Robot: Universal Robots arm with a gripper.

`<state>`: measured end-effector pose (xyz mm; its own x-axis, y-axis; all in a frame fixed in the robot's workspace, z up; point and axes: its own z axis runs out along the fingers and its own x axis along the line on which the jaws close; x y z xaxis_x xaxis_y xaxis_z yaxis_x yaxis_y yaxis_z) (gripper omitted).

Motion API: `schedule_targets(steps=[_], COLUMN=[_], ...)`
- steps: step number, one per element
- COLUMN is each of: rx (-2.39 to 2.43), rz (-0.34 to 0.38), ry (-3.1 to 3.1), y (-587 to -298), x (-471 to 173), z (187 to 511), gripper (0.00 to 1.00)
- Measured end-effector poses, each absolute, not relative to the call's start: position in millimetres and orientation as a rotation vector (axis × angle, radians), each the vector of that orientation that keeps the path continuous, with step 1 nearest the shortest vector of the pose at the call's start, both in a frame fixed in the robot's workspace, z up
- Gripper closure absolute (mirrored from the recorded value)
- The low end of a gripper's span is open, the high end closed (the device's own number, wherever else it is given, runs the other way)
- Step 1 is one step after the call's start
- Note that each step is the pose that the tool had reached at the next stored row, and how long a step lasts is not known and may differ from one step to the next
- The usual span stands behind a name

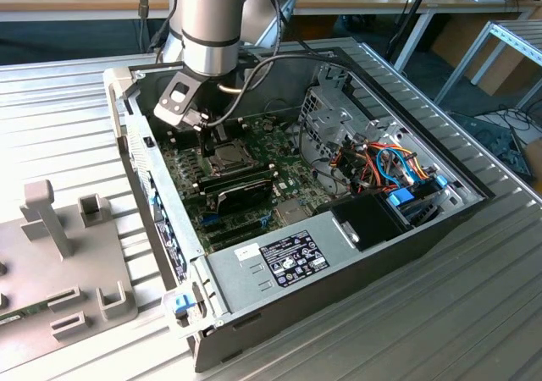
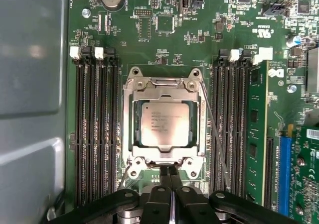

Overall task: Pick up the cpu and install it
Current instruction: 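Close the cpu cover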

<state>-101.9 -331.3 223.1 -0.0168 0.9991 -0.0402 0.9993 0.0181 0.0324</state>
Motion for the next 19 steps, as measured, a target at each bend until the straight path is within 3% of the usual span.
schedule_targets(steps=[19], rx=[2.166], rz=[-0.008], ry=[2.204], y=[-331.3], x=[-62.0], z=[223.3], gripper=[0.89])
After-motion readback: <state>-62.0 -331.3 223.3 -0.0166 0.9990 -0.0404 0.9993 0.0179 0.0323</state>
